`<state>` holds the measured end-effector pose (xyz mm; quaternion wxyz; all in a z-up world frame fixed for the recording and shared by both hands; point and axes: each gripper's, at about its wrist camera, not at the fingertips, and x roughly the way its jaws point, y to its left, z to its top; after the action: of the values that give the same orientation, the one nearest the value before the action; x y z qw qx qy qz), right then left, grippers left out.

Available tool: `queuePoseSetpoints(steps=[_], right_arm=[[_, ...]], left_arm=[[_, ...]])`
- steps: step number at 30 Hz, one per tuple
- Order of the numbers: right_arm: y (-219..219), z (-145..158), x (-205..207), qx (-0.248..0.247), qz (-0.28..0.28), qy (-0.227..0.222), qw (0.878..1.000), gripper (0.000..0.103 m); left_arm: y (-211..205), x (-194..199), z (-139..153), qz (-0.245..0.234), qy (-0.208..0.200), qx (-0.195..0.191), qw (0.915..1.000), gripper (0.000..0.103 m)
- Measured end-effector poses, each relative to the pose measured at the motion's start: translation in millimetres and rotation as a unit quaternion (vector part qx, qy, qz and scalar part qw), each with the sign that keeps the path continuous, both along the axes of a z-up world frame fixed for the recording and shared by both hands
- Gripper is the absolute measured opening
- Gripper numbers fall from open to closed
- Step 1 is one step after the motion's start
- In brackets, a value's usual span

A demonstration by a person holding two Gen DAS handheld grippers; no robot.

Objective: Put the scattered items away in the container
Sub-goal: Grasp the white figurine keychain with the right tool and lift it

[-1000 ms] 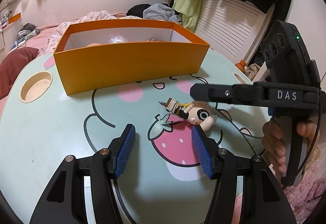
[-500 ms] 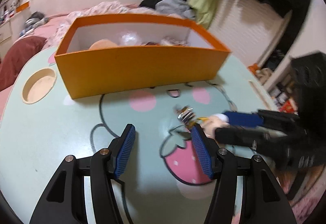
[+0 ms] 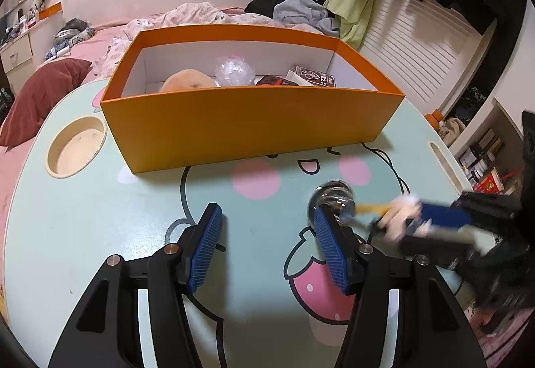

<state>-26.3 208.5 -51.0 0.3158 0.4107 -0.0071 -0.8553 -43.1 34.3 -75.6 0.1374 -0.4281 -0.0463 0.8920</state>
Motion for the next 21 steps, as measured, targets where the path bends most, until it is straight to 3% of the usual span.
queuePoseSetpoints(steps=[6, 11, 15, 19, 21], right_arm=[[23, 6, -5, -0.041, -0.024, -0.012, 0.999, 0.031], [38, 6, -15, -0.186, 0.009, -0.063, 0.981, 0.031], [36, 0, -27, -0.242, 0.017, -0.097, 0.965, 0.031], [33, -7, -34, -0.247, 0.008, -0.115, 0.962, 0.031], [33, -9, -36, -0.262, 0.014, -0.127, 0.957, 0.031]], left_arm=[[6, 1, 0, 0.0, 0.005, -0.018, 0.9998, 0.058], [7, 2, 0, 0.002, 0.007, -0.017, 0.9998, 0.058], [0, 4, 0, 0.001, 0.003, 0.009, 1.0, 0.058], [-14, 12, 3, -0.019, 0.006, 0.065, 0.9977, 0.058], [-15, 18, 6, -0.034, 0.021, 0.071, 0.9967, 0.058]])
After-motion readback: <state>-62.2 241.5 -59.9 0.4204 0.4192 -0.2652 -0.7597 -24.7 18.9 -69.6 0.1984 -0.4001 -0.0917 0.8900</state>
